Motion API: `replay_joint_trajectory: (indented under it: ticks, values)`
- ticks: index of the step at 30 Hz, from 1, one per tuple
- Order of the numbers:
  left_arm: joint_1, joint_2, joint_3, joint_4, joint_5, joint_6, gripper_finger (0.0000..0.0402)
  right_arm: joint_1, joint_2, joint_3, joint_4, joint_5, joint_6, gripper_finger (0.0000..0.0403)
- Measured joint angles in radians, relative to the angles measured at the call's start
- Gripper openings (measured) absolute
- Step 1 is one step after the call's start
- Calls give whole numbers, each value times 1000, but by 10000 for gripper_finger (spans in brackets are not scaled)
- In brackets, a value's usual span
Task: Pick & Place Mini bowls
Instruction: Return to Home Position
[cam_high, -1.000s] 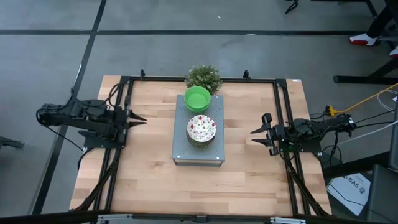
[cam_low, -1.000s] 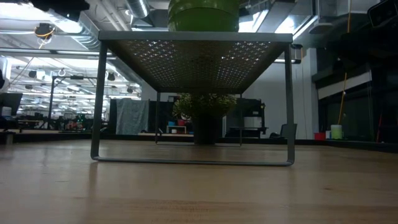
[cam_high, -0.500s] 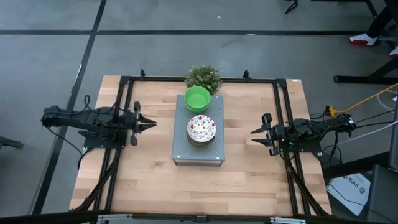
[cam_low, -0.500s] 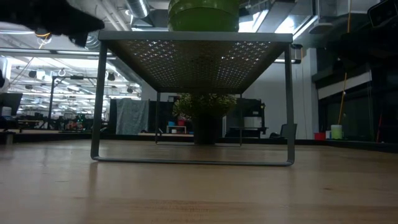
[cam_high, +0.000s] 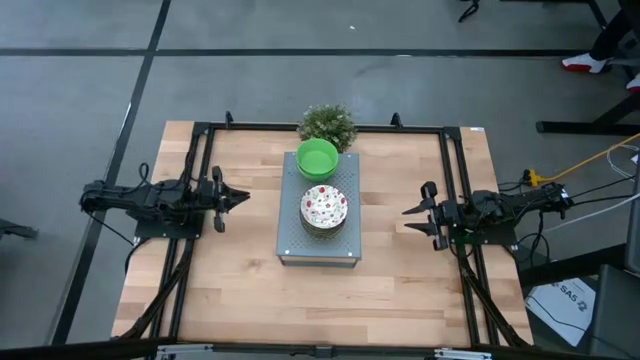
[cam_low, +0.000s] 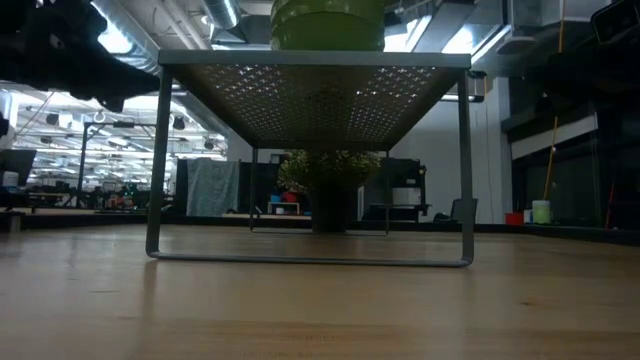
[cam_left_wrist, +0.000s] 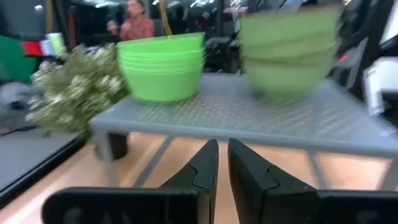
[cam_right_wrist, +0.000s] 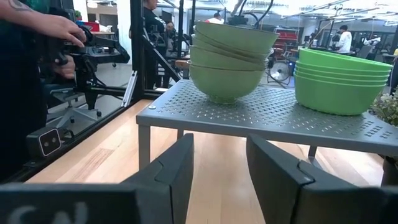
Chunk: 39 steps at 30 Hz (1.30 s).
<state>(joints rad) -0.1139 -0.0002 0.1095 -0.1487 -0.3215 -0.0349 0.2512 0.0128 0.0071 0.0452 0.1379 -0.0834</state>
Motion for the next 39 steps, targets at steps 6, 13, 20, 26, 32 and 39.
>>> replay_joint_trajectory:
  ticks: [6, 13, 20, 26, 32, 39]
  values:
    - [39, 1, -52, 56, 10, 0, 23, 0, 0, 0, 0, 0, 0, 147]
    - [170, 4, -101, 190, 139, 80, 2, 0, 0, 0, 0, 0, 0, 147]
    - [265, 18, -101, 164, 290, 135, 5, 0, 0, 0, -1, 0, 0, 147]
    - [274, 54, -101, 162, 297, 170, 5, 0, 0, 0, -1, 0, 0, 147]
    - [274, 71, -101, 162, 291, 132, 6, 0, 0, 0, -1, 0, 0, 147]
    - [274, 71, -101, 165, 290, 127, 6, 0, 0, 0, -1, 0, 0, 147]
